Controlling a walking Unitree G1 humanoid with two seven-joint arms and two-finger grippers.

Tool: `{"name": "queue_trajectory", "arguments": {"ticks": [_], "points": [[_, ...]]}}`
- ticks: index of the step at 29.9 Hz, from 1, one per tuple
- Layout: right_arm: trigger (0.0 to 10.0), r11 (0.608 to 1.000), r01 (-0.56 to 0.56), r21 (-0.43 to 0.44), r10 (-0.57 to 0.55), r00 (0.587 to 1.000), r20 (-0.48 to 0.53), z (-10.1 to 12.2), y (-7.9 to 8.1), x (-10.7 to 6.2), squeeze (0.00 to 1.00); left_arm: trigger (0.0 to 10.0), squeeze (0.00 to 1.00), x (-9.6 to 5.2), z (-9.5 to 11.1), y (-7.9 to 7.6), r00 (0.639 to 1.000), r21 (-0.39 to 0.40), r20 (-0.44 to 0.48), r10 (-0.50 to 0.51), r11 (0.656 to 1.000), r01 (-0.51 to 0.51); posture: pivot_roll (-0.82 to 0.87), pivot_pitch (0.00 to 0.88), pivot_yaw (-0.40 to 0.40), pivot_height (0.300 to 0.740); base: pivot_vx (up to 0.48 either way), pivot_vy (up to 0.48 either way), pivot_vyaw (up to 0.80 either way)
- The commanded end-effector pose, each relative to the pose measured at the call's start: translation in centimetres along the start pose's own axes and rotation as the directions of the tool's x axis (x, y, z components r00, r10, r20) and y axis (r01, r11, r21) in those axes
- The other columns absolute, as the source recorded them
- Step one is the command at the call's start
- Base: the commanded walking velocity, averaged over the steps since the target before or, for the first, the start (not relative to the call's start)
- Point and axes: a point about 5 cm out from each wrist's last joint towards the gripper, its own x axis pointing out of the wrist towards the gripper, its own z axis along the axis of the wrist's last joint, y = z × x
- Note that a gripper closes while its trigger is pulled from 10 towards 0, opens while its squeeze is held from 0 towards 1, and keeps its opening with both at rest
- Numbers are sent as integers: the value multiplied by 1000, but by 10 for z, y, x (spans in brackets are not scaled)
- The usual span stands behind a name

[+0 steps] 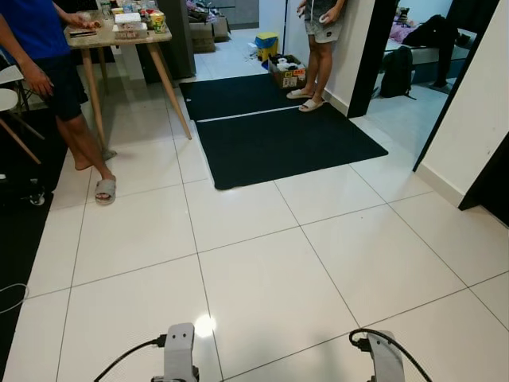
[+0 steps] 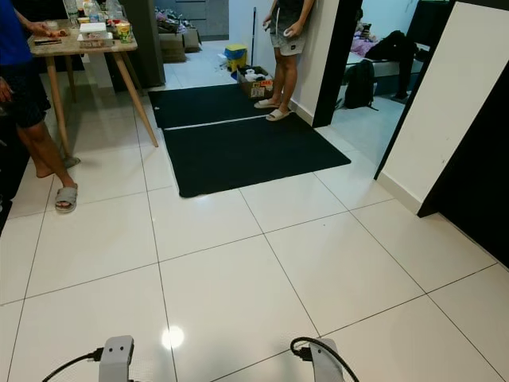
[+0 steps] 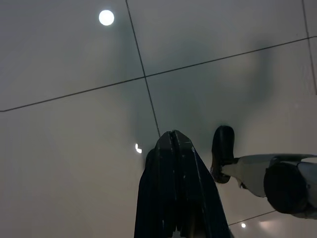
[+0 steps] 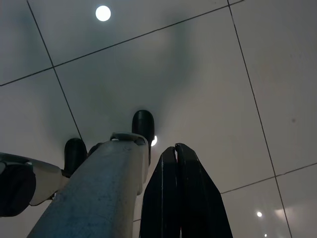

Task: Restocking fridge

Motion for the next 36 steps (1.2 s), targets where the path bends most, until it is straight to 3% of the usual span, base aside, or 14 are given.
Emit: {"name": "queue_trajectory", "arguments": {"ticks": [1, 20, 36], "points": [[10000, 1000, 0, -5, 0, 1000, -8, -1, 1, 0, 0, 10000, 0, 0, -3, -2, 1000, -16, -8, -6, 1000, 6, 13, 15, -30, 740, 0, 0, 0], [10000, 1000, -5, -23, 5, 1000, -8, -2, 0, 0, 0, 10000, 0, 1, -3, -9, 998, -31, 4, -58, 998, 58, 13, 0, -35, 740, 0, 0, 0], [10000, 1000, -9, -18, 9, 1000, -2, 0, 1, 0, 0, 10000, 0, 0, -4, -9, 997, -49, 5, -76, 996, 76, 11, 6, -30, 740, 307, 0, 0]]}}
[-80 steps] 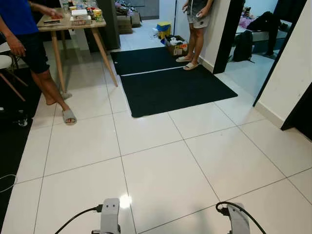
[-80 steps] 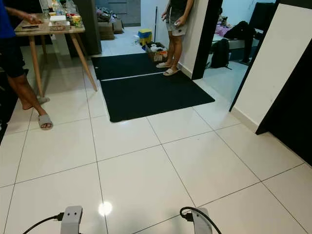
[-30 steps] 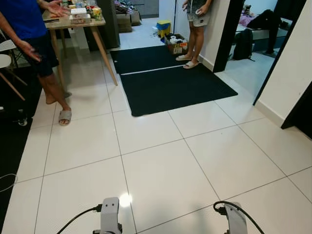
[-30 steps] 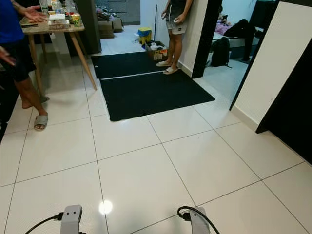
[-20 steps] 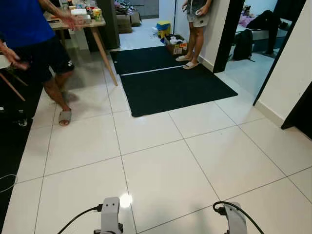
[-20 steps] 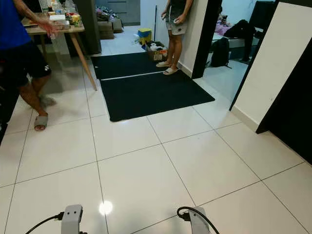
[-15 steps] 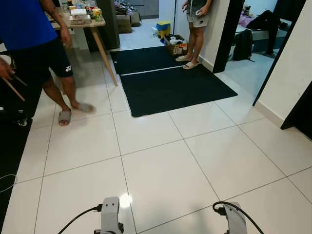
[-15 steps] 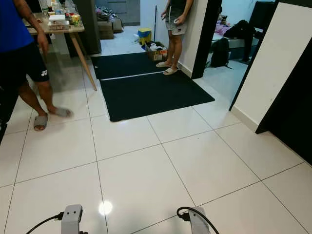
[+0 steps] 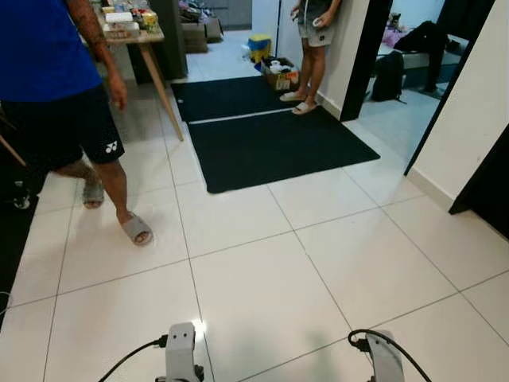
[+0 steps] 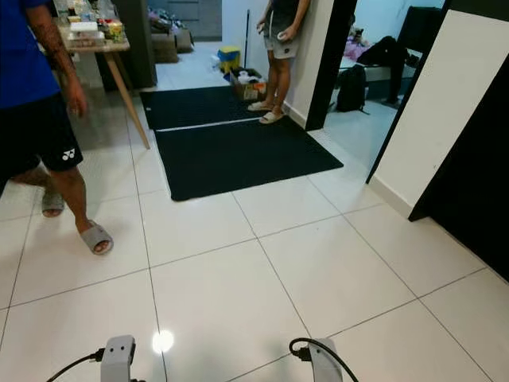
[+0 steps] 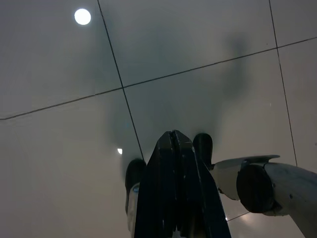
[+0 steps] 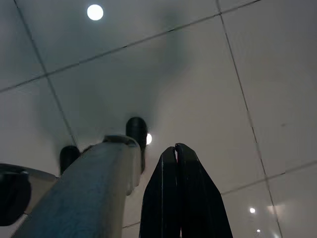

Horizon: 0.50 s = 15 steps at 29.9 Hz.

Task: Restocking fridge

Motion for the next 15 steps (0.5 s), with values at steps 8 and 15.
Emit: {"name": "queue_trajectory", "arguments": {"ticks": [8, 15], "points": [[10000, 1000, -4, 6, 4, 1000, 3, 1, 2, 0, 0, 10000, 0, -1, -6, -2, 1000, -16, -10, -14, 1000, 14, 13, 7, -28, 740, 361, 0, 0], [10000, 1000, -5, 8, 5, 1000, 3, 1, 2, 0, 0, 10000, 0, -1, -5, -2, 1000, -17, -9, -18, 1000, 17, 14, 9, -28, 740, 392, 0, 0]]}}
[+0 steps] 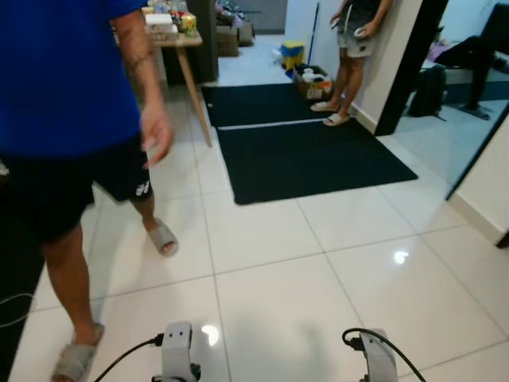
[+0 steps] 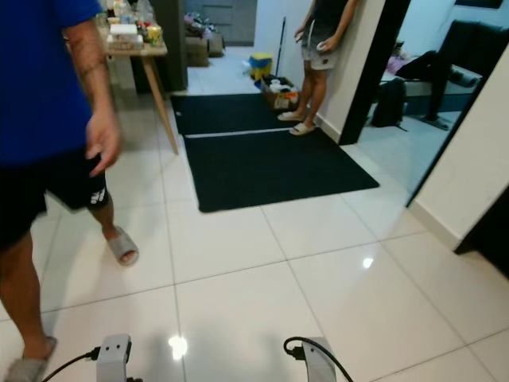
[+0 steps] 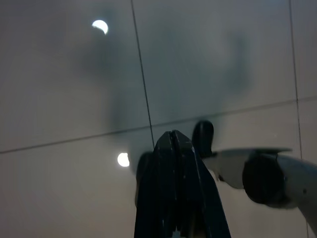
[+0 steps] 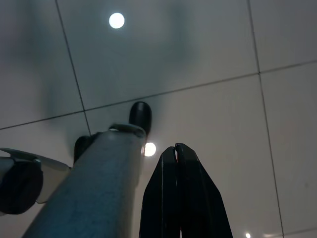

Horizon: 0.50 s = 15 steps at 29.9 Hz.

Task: Restocking fridge

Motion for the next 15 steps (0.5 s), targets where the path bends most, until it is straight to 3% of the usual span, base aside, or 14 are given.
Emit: {"name": "queue_trajectory", "arguments": {"ticks": [1, 15], "points": [[10000, 1000, 9, 5, -9, 1000, -1, 0, -3, 0, 0, 10000, 0, 0, -4, -4, 1000, -5, -8, -13, 1000, 13, 14, 9, -28, 740, 390, 0, 0], [10000, 1000, 9, 4, -9, 1000, -3, -1, -4, 0, 0, 10000, 0, 0, -4, -4, 1000, -11, -7, -19, 1000, 19, 14, 9, -30, 740, 390, 0, -662]]}}
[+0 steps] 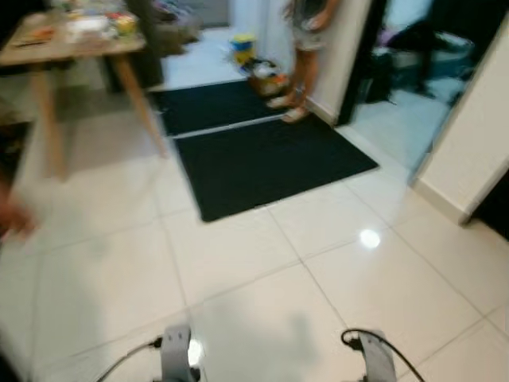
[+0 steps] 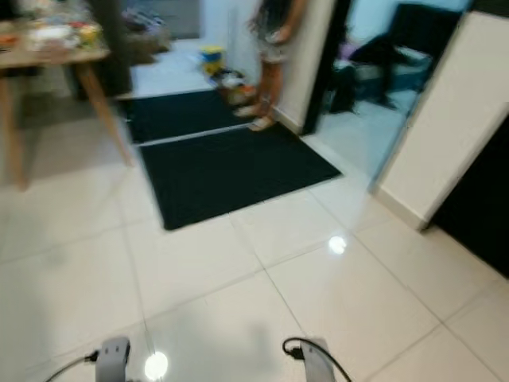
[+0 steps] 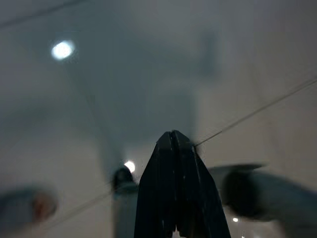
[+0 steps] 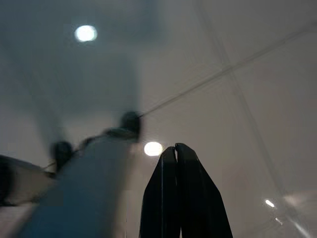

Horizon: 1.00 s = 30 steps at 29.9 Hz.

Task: Restocking fridge

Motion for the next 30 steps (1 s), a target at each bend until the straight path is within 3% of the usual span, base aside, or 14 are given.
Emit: {"name": "queue_trajectory", "arguments": {"ticks": [1, 30], "points": [[10000, 1000, -18, 5, 18, 1000, 2, 0, 7, 1, 0, 10000, 0, -3, -12, 5, 999, -14, -32, 16, 1000, -16, 14, 9, -30, 740, 394, 0, 0], [10000, 1000, -23, -18, 23, 1000, -2, -1, 8, 1, 0, 10000, 0, -4, -13, 5, 999, -12, -36, 7, 1000, -8, 17, 0, -32, 740, 399, 0, 0]]}}
